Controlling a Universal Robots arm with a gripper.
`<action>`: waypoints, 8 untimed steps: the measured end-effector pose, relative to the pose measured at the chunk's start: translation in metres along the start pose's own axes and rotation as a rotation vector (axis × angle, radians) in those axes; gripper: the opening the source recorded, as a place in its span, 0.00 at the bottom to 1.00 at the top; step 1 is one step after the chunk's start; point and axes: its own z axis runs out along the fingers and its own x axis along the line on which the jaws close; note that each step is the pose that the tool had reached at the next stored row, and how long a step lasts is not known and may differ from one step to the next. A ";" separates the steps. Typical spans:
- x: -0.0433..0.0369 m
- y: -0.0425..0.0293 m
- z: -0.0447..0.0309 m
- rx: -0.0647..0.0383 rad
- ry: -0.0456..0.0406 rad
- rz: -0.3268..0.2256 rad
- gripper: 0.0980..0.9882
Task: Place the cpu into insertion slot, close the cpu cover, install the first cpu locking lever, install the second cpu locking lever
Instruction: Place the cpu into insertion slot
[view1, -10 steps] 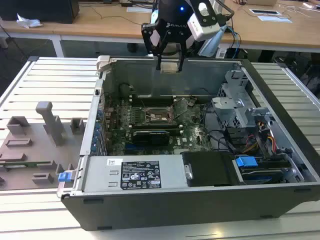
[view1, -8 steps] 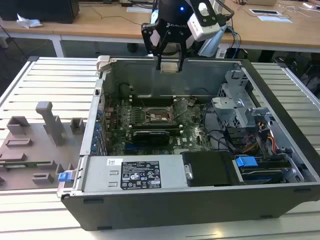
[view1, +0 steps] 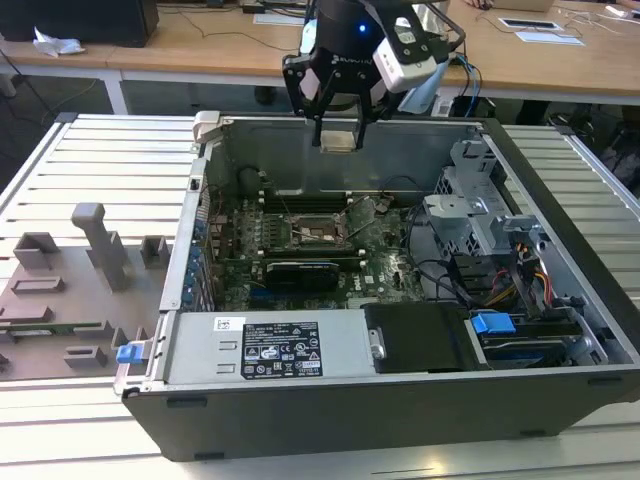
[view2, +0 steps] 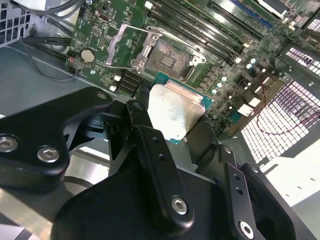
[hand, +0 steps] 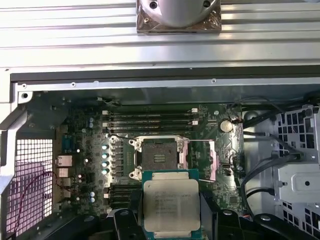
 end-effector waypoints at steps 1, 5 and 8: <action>0.0000 -0.0001 0.0014 0.000 0.0000 0.000 0.50; -0.0001 -0.0006 0.0070 0.000 0.0000 0.000 0.50; -0.0002 -0.0010 0.0111 0.000 0.0000 0.000 0.50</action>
